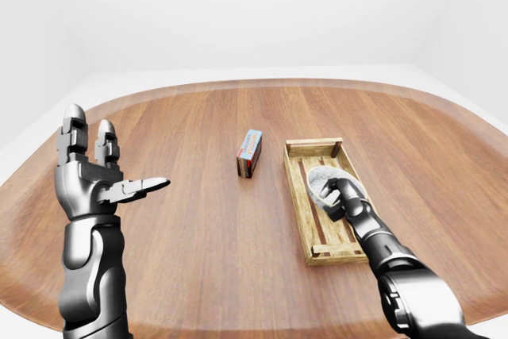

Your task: Pick up the bowl on the left and put it in the tray.

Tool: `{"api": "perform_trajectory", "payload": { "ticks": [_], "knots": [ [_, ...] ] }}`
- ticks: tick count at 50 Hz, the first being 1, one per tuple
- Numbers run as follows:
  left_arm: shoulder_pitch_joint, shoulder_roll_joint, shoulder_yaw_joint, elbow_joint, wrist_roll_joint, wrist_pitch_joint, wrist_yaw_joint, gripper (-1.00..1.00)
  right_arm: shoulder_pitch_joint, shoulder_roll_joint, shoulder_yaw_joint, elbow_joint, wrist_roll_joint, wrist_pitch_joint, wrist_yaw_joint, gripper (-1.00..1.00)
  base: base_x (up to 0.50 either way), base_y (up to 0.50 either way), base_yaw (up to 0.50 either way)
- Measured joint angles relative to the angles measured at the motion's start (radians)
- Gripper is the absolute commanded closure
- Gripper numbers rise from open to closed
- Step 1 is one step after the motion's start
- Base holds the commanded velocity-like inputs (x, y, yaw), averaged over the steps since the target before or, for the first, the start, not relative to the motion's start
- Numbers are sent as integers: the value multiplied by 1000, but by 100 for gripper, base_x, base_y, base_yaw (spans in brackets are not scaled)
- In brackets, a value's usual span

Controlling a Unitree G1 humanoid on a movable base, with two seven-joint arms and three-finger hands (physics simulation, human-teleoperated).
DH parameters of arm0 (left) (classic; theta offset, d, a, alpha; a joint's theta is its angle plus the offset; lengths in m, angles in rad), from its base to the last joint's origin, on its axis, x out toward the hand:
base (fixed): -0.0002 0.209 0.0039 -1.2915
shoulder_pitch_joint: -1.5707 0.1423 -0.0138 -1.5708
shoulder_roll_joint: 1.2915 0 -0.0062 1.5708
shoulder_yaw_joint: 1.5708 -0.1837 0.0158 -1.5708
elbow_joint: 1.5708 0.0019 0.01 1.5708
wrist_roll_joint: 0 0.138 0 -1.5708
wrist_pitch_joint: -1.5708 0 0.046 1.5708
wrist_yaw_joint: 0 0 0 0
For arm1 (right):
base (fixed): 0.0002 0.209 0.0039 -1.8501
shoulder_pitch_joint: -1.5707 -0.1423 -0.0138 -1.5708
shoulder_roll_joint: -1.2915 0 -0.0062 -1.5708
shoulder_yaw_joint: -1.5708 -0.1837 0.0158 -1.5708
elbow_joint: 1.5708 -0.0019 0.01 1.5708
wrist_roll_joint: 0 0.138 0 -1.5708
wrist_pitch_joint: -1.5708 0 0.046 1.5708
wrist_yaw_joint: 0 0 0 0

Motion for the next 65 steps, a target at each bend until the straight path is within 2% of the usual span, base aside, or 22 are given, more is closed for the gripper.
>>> {"api": "perform_trajectory", "payload": {
  "ticks": [10,11,12,13,14,33,42,51,65],
  "knots": [
    [1,0,1,-5,-2,0,0,-100,-8,8,1,29,8,0,-4,100,0,0,0],
    [1,0,1,-5,-2,0,0,-100,-8,9,1,31,8,0,-4,62,0,0,0],
    [1,0,1,-5,-2,0,0,-100,-9,10,2,31,8,0,-4,12,0,0,0],
    [1,0,1,-6,-3,0,0,-100,-8,12,3,31,11,0,-3,-66,0,0,0],
    [1,0,1,-6,-3,0,0,-100,-8,14,3,30,13,0,-3,-100,0,0,0],
    [4,-3,-4,-5,3,0,-3,-100,6,18,0,-17,4,0,-8,-100,0,0,0],
    [4,-4,-4,-6,3,0,-3,-100,59,25,5,-192,-31,0,38,-100,0,0,0],
    [4,-4,-3,-8,3,0,-3,-100,165,56,37,-626,-198,0,201,-100,0,0,0],
    [3,0,3,-15,-6,0,-1,-100,247,157,94,-1174,-616,0,554,-100,0,0,0]
  ]
}}
